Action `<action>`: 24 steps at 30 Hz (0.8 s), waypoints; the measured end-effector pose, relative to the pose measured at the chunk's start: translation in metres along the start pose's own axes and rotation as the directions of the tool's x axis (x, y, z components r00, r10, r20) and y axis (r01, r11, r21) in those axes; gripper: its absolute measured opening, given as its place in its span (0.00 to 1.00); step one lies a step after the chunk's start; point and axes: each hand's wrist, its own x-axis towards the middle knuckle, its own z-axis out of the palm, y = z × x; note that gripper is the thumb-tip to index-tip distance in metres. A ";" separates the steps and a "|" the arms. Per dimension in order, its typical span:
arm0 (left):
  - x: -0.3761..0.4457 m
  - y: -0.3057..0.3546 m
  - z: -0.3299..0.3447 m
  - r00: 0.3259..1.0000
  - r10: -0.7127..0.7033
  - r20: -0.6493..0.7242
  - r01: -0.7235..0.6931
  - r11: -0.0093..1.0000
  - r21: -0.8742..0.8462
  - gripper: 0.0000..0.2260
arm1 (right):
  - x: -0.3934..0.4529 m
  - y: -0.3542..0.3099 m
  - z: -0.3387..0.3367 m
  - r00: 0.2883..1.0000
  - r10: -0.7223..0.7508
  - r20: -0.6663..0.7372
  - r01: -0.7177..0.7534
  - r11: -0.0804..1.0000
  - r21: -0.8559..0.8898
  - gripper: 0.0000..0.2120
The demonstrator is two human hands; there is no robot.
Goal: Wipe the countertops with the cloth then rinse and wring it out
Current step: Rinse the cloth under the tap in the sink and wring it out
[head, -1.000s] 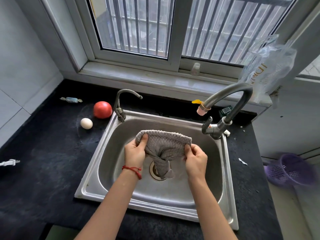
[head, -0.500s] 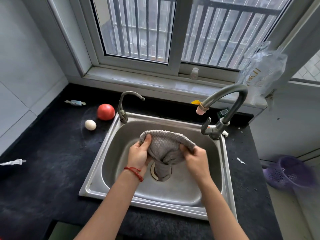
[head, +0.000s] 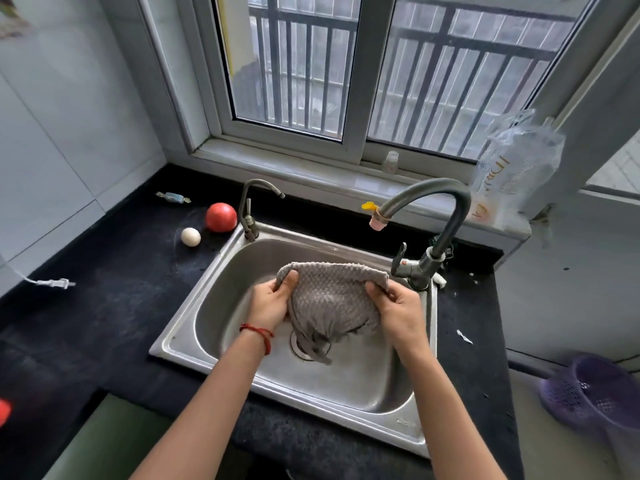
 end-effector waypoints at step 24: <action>-0.068 -0.001 -0.021 0.985 0.167 0.041 -0.167 0.986 -0.004 0.14 | -0.020 -0.004 -0.028 0.967 -0.055 0.250 0.022 0.991 0.132 0.20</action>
